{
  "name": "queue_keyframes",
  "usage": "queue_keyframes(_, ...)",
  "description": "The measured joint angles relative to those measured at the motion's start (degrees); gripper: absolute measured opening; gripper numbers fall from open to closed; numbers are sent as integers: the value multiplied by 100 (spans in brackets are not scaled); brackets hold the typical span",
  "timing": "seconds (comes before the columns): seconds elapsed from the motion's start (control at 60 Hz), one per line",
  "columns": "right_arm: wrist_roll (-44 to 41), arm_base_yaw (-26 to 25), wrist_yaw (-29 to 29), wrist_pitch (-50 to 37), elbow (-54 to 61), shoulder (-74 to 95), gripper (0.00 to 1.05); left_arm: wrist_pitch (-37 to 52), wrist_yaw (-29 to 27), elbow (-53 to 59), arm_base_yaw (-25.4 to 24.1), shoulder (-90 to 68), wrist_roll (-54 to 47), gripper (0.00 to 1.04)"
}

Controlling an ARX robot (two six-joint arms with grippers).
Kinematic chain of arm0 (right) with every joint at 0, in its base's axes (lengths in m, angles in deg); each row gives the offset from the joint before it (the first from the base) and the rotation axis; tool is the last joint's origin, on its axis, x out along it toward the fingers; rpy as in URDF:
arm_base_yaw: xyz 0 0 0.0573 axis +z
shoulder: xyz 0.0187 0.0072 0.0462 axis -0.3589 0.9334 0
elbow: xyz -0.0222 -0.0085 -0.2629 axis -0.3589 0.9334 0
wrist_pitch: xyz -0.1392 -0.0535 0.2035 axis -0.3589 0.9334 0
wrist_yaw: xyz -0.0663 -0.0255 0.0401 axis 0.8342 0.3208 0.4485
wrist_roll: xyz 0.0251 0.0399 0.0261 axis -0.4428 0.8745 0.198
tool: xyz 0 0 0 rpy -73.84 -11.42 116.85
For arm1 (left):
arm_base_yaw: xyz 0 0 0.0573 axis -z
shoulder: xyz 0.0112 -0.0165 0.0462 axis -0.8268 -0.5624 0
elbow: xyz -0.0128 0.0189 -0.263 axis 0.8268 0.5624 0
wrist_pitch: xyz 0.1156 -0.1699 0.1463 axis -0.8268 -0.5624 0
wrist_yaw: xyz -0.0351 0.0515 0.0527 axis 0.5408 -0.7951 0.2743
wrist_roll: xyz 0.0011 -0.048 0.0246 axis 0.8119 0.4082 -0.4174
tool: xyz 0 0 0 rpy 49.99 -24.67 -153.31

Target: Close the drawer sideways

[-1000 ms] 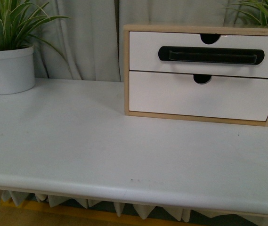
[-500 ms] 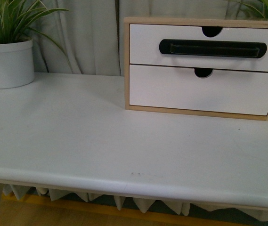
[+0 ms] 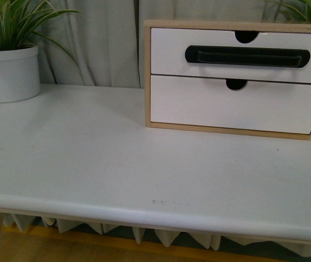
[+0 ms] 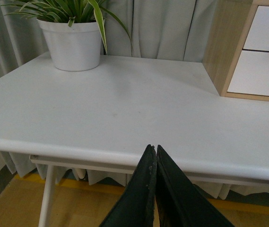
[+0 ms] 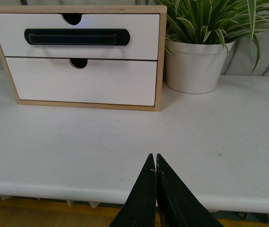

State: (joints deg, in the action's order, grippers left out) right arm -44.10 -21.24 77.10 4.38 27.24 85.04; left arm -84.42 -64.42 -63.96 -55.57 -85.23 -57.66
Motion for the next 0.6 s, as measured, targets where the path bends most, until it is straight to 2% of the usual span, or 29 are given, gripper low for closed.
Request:
queue_keyframes(0.05, -4, 0, 0, 0, 0, 0, 2, 0, 0, 0, 0, 0, 13, 7)
queue_keyframes(0.517, 0, 0, 0, 0, 0, 0, 86, 0, 0, 0, 0, 0, 15, 93)
queue_keyframes(0.567, 0, 0, 0, 0, 0, 0, 95, 0, 0, 0, 0, 0, 11, 100)
queue_keyframes(0.6, 13, 0, 0, 0, 0, 0, 97, 0, 0, 0, 0, 0, 15, 99)
